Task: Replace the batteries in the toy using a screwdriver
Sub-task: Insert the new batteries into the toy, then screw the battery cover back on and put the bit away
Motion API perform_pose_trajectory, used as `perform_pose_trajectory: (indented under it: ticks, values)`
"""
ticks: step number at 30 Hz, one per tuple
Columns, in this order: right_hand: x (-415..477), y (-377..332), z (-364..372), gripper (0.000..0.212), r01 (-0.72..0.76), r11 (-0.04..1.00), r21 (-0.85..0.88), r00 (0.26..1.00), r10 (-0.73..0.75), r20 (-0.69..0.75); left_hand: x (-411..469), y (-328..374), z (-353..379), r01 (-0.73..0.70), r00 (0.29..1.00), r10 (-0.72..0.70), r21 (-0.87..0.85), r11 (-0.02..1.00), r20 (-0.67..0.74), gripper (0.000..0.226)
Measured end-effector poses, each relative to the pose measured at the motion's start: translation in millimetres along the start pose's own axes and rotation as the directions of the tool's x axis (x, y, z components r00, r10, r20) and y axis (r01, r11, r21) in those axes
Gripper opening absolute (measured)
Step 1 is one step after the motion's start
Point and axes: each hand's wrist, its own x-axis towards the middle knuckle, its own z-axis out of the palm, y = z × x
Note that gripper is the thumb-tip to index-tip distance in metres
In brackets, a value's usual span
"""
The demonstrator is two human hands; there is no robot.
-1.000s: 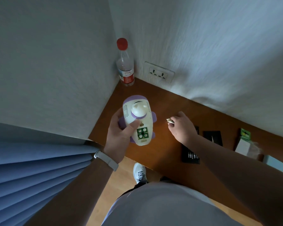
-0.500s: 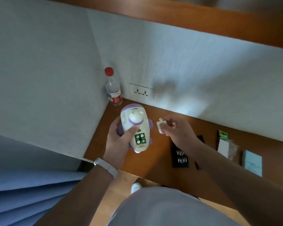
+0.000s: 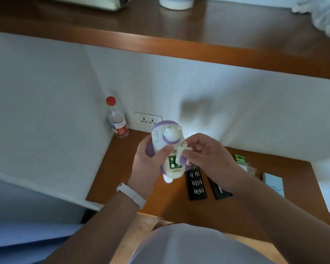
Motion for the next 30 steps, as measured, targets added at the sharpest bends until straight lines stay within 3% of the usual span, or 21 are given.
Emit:
perform_pose_trajectory:
  ticks: [6,11,15,18,21,24,27,30]
  values:
    - [-8,-8,-28,0.005,0.024,0.993,-0.112,0.999,-0.02,0.041,-8,11,31,-0.004,1.0,0.004,0.0,1.0,0.005,0.053]
    - [-17,-8,-48,0.017,0.059,0.979,-0.193,0.997,-0.049,0.056,-12,17,57,-0.006,1.0,0.006,0.014,1.0,0.018,0.056]
    - [-22,-5,-64,0.012,0.091,0.972,-0.218,0.996,-0.084,0.041,-16,18,73,-0.001,1.0,0.001,-0.009,1.0,0.009,0.057]
    - [-27,-3,-74,0.004,0.104,0.969,-0.226,0.995,-0.1,0.028,-18,17,84,-0.006,1.0,0.005,0.016,1.0,0.016,0.066]
    - [-33,1,-82,0.017,0.12,0.953,-0.28,0.993,-0.116,0.028,-22,17,94,-0.018,0.999,0.017,0.039,0.999,0.027,0.078]
    - [-40,2,-87,0.02,0.107,0.954,-0.281,0.994,-0.108,0.012,-27,19,102,-0.028,0.999,0.027,0.045,0.999,0.019,0.07]
    - [-43,5,-91,0.01,0.086,0.962,-0.26,0.995,-0.094,-0.019,-31,18,107,-0.026,1.0,0.025,0.037,0.999,0.014,0.061]
    - [-45,8,-93,0.029,0.027,0.974,-0.223,0.995,-0.048,-0.091,-34,19,112,-0.028,1.0,0.028,0.004,1.0,0.008,0.063]
